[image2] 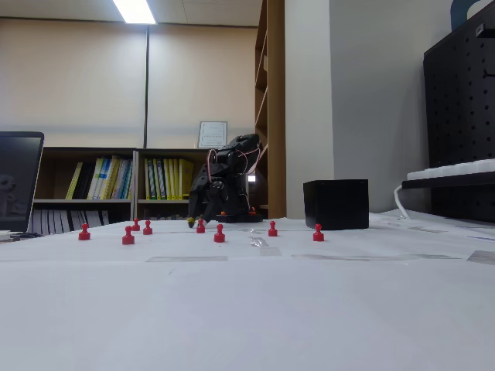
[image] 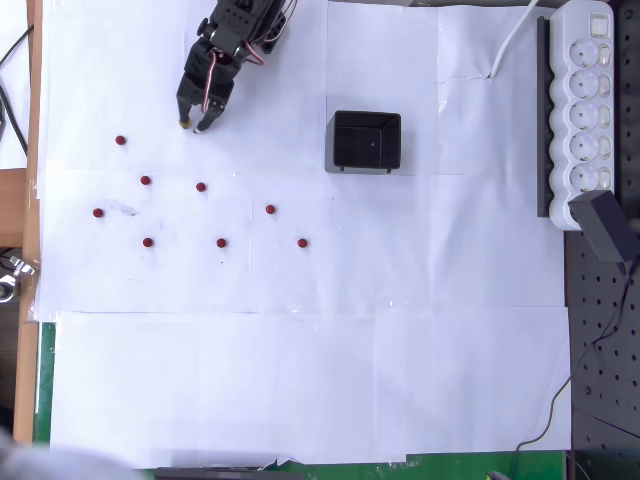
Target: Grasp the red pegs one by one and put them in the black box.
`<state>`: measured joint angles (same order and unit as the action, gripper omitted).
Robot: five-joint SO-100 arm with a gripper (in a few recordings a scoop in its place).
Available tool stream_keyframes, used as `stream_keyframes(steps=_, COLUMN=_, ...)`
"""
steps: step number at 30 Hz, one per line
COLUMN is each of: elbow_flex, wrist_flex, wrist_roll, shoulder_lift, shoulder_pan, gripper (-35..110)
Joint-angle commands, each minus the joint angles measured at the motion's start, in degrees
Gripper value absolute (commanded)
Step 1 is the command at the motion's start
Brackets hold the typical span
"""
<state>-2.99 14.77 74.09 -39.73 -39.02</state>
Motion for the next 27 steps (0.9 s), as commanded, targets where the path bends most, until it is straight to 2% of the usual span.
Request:
stream_keyframes(steps=1, elbow_flex=0.8, wrist_flex=-12.1, wrist_roll=-0.5, shoulder_lift=-8.5, shoulder_pan=-6.0, gripper=8)
stream_keyframes(steps=8, elbow_flex=0.7, wrist_flex=-29.0, wrist_roll=0.4, shoulder_lift=-20.6, shoulder_pan=-9.5, gripper=8)
stream_keyframes(steps=9, elbow_flex=0.7, wrist_flex=-30.5, wrist_roll=0.7, shoulder_lift=-21.6, shoulder_pan=-9.6, gripper=12)
stream_keyframes(steps=16, elbow_flex=-3.3, wrist_flex=-32.4, wrist_roll=3.4, shoulder_lift=-26.0, shoulder_pan=-8.4, gripper=12)
stream_keyframes(steps=22, elbow_flex=-6.0, wrist_flex=-41.3, wrist_roll=5.4, shoulder_lift=-34.5, shoulder_pan=-8.4, gripper=12)
stream_keyframes(steps=27, elbow_flex=-8.7, wrist_flex=-43.2, wrist_roll=7.1, shoulder_lift=-37.9, shoulder_pan=-8.2, gripper=12)
